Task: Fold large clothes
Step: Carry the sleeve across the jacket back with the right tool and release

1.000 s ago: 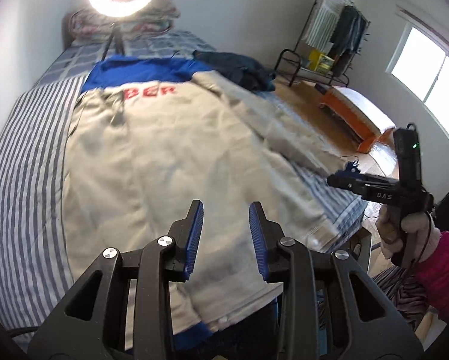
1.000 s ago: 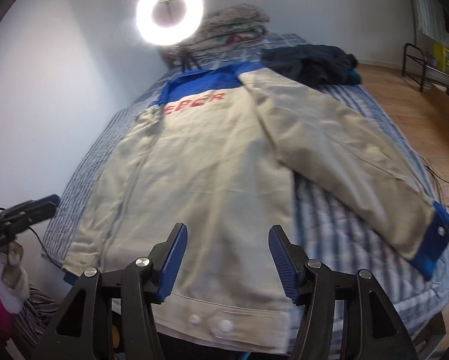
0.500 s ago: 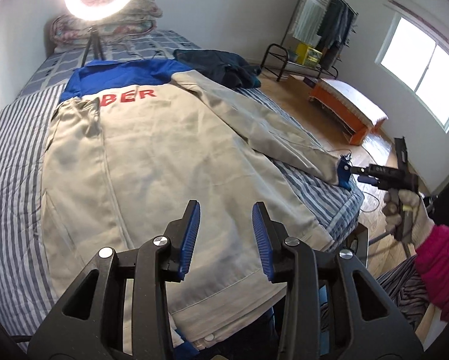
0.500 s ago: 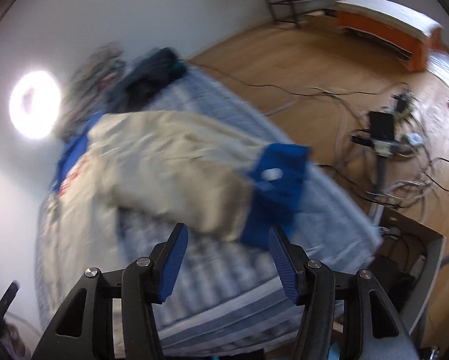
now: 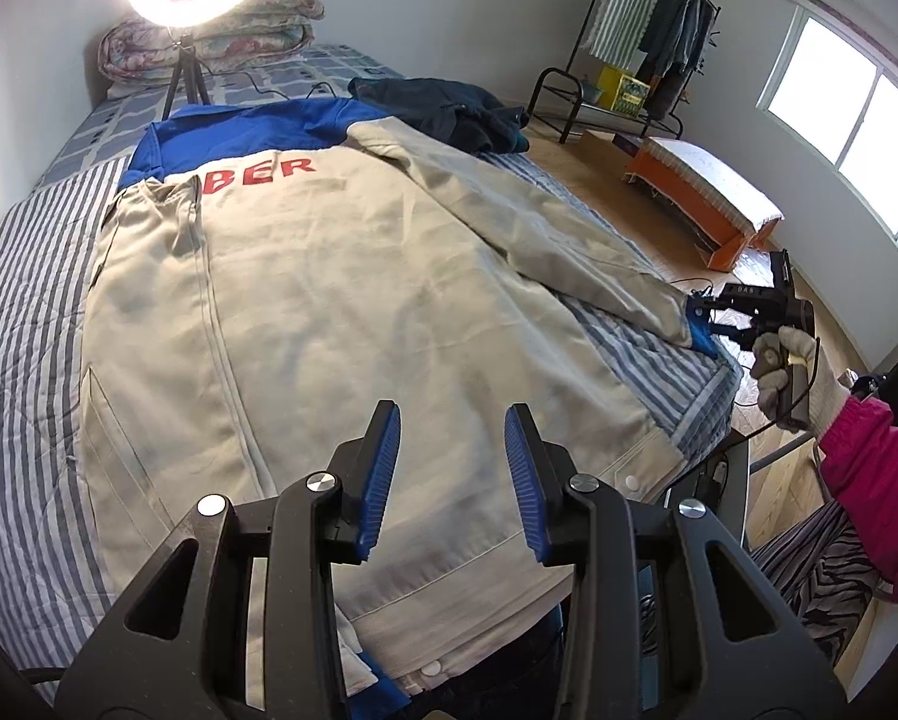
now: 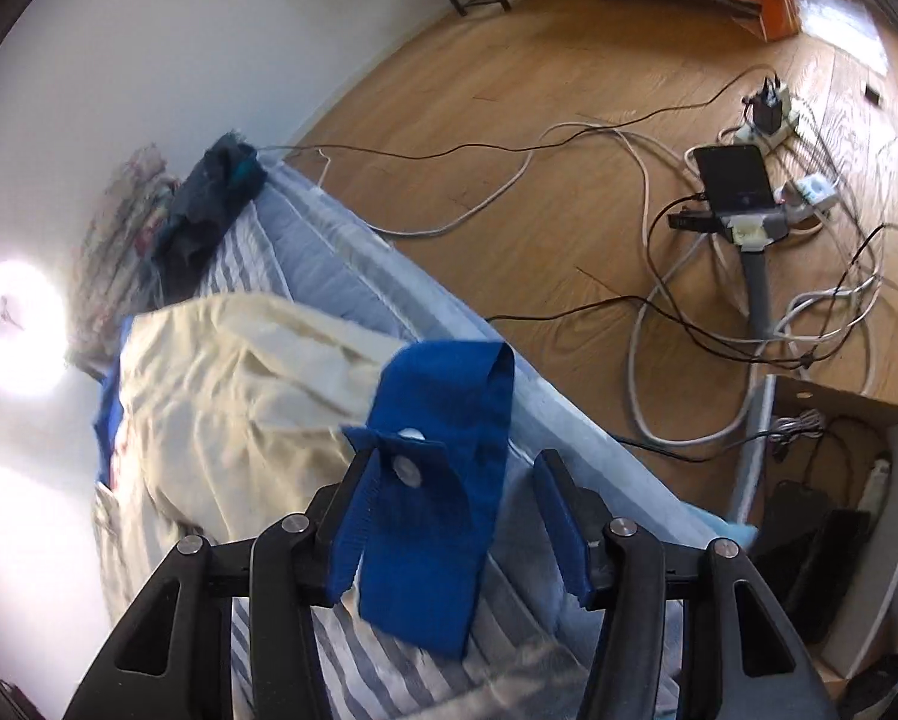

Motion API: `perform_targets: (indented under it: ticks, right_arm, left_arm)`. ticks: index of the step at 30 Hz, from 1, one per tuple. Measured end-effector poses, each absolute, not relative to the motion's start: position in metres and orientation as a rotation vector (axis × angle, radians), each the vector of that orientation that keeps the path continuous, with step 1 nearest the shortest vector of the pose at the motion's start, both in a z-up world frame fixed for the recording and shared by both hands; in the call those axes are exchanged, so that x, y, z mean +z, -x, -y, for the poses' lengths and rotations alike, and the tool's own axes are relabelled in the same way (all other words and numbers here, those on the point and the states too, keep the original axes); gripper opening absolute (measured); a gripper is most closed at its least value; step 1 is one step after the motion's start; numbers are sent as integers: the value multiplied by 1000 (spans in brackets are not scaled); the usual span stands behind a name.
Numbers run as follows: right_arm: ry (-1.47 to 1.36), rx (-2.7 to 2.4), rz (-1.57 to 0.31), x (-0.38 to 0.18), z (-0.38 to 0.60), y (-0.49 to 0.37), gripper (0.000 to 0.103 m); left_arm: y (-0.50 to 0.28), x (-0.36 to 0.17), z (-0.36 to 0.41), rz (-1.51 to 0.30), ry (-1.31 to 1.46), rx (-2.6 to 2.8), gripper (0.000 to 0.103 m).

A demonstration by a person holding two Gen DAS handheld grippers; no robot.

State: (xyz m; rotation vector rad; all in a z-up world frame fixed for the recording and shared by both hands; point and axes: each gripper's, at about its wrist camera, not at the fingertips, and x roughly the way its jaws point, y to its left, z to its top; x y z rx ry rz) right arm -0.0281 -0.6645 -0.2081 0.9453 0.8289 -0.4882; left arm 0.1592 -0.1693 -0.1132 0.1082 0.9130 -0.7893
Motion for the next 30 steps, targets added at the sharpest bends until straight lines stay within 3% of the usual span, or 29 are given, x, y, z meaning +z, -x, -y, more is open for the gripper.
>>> perform_targets:
  ticks: [4,11,23,30]
  right_arm:
    - [-943,-468,-803,-210,667,20,54]
    - [-801,-464,-806,-194,647,4,8]
    - [-453,-279,-695,-99,542,-4,3]
    - [-243,-21,-709,-77,437,-9,3]
  left_arm:
    - [-160,-118,170,-927,-117,-792,36]
    - [-157,-118,174,-920,-134,-807,36]
    - [-168,-111,157,-918,-64,-766,36]
    - [-181,-109,134,-929,25,-715,36]
